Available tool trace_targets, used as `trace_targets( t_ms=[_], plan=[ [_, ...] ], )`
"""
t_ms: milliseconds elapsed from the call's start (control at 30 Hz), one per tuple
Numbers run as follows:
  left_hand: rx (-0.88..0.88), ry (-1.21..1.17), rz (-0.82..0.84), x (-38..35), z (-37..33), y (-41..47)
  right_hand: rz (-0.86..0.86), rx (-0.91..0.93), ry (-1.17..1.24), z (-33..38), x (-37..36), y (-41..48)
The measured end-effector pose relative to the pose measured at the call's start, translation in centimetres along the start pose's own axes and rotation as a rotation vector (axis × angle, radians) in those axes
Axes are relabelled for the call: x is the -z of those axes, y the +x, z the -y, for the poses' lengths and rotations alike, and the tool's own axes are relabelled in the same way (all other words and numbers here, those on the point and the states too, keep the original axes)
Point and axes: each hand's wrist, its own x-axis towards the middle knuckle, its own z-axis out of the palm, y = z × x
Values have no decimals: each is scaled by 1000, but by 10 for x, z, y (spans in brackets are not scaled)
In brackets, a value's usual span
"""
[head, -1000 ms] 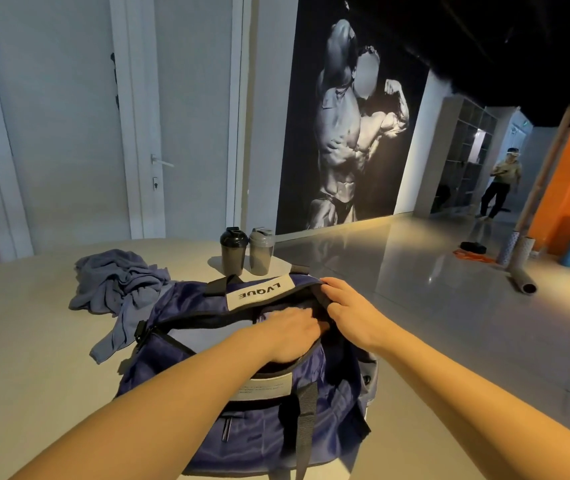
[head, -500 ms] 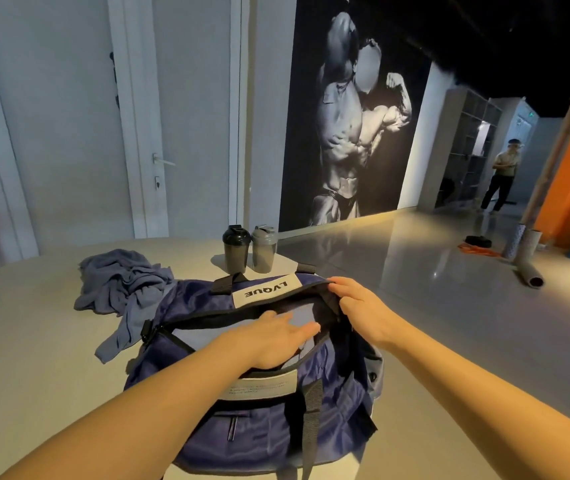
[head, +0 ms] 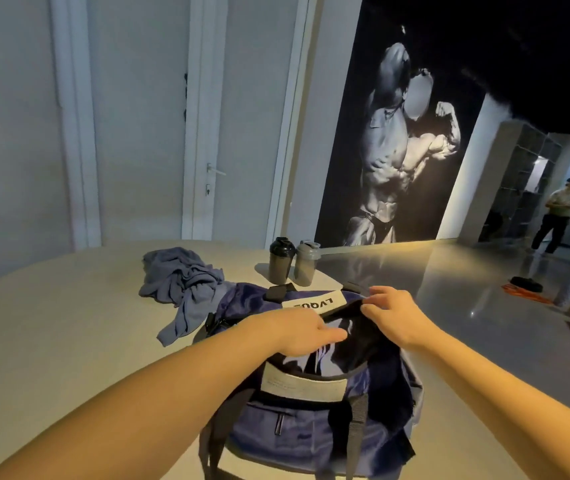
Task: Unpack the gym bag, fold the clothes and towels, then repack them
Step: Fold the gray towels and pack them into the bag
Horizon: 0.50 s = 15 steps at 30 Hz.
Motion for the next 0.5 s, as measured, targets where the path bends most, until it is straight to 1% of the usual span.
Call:
trace_targets(
  t_ms=[67,100,167,233,300,333,433,500],
  plan=[
    [-21,-22,-192,17,18,-16,-85,81,10,26,-3,7],
    [-18,-39,-288,25,30,-23,-97,127,27,42,-8,10],
    [12,-115,-448,35,60,-36,-54,190,64,79,-25,14],
    [85,-177,-552,41,98,-43,18,255,72,118,-47,20],
    [180,-201,-598,43,139,-44,93,325,52,158,-71,28],
    [235,-190,-594,42,159,-44,124,346,47,175,-84,35],
    [357,-199,-571,29,214,-46,200,338,13,218,-127,62],
    [440,-191,-527,18,250,-45,258,326,-53,240,-159,89]
  ],
)
